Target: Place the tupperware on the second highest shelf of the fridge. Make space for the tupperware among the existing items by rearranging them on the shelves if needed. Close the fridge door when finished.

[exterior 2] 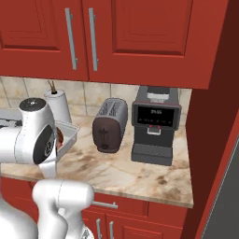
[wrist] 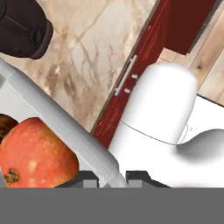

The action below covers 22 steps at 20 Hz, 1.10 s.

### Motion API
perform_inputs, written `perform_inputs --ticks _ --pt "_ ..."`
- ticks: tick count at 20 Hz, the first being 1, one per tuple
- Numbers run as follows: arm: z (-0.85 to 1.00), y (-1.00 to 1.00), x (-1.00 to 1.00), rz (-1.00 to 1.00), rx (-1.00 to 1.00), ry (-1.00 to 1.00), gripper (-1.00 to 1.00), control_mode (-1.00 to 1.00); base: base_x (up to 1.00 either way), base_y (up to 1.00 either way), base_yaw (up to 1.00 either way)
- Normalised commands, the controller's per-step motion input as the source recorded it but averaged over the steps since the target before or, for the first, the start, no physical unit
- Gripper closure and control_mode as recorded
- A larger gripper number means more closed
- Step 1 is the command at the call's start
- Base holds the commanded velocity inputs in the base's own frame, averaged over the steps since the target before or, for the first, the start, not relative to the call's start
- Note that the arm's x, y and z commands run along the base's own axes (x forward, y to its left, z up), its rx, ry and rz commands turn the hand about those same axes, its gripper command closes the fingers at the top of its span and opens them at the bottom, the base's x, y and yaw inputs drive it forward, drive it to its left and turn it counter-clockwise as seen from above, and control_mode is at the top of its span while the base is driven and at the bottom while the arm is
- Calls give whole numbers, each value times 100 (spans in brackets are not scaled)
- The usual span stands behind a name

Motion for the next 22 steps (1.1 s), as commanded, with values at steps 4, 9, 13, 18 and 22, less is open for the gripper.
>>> perform_inputs --ticks 4,9,13,18,22 --pt "0 -13 -77 -8 -4 -43 100 -100 0 0 0" --pt "0 0 -11 0 0 0 100 -100 0 0 0" --pt "0 -3 -30 -1 0 -2 100 100 -40 -12 -3" --pt "0 0 0 0 0 0 100 100 -79 -53 -11" --pt "0 0 0 0 0 0 100 100 -44 -88 -17"
